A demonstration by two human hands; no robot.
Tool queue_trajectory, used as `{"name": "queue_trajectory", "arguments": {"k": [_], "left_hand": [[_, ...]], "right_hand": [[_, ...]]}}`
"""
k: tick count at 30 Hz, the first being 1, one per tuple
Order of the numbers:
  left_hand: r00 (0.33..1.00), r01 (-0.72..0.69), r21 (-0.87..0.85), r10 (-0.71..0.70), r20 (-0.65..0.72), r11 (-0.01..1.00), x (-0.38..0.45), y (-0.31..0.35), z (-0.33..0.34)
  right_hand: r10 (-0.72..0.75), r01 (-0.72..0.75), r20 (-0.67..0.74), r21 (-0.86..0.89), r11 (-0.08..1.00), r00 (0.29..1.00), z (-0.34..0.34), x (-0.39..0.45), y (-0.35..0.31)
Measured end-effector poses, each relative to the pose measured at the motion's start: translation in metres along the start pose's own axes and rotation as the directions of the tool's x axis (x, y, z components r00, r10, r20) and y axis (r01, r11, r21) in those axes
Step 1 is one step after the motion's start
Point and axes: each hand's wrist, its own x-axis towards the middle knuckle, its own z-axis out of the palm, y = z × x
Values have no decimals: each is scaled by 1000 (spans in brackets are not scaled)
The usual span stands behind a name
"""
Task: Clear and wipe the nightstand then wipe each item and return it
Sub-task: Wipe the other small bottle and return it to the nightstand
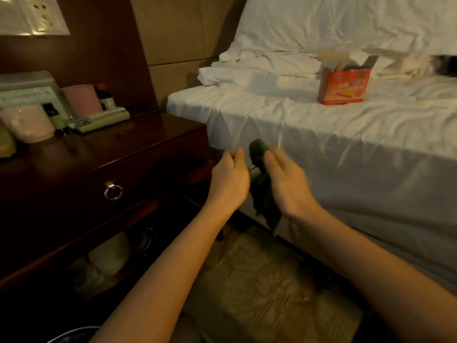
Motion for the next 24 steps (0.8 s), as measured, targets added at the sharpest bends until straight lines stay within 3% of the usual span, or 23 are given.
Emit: {"name": "queue_trajectory", "arguments": {"k": [3, 6, 9, 10, 12, 14, 15, 16, 18, 19, 21, 22, 23, 24], "left_hand": [[1000, 17, -36, -18, -24, 999, -9, -7, -2], [998, -33, -106, 27, -53, 994, -13, -14, -8], [980, -177, 117, 186, -75, 977, -14, -16, -12], [948, -287, 253, 312, -65, 924, -16, -17, -12], [799, -516, 506, 602, -7, 691, -14, -19, -16], [679, -592, 640, 730, 69, 490, -5, -25, -16], [675, -589, 665, 732, 92, 459, -3, -26, -12], [719, -559, 674, 688, 102, 484, -3, -23, -7], [839, -448, 586, 543, 16, 675, -3, -18, 0], [910, -337, 521, 414, -34, 784, -2, -19, 2], [981, -86, 276, 130, -146, 957, -2, -14, -1], [992, 43, 111, -29, -127, 993, -1, -13, -1], [980, 195, -75, -196, -19, 978, -1, -15, -1], [941, 336, -267, -312, 132, 903, -3, -19, 2]], "right_hand": [[-132, 147, 85, -206, 967, 988, 11, -3, 4], [-136, 170, 153, -239, 956, 979, 15, -6, 5], [-70, 100, 155, -200, 975, 985, 13, -4, 0], [-10, 39, 170, -166, 985, 985, 13, -3, 1], [184, -183, 227, -22, 983, 956, 11, -5, 1], [409, -468, 356, 92, 879, 840, 12, -11, 3], [467, -540, 379, 113, 834, 799, 14, -13, 6], [493, -564, 353, 136, 814, 796, 16, -13, 8], [429, -451, 164, 133, 883, 888, 23, -16, 14], [335, -338, 47, 82, 937, 941, 25, -20, 16], [75, -78, -120, -24, 997, 990, 26, -27, 19], [-76, 63, -163, -82, 995, 984, 24, -31, 20], [-219, 195, -168, -148, 969, 961, 20, -33, 18], [-339, 303, -153, -217, 928, 928, 16, -33, 16]]}}
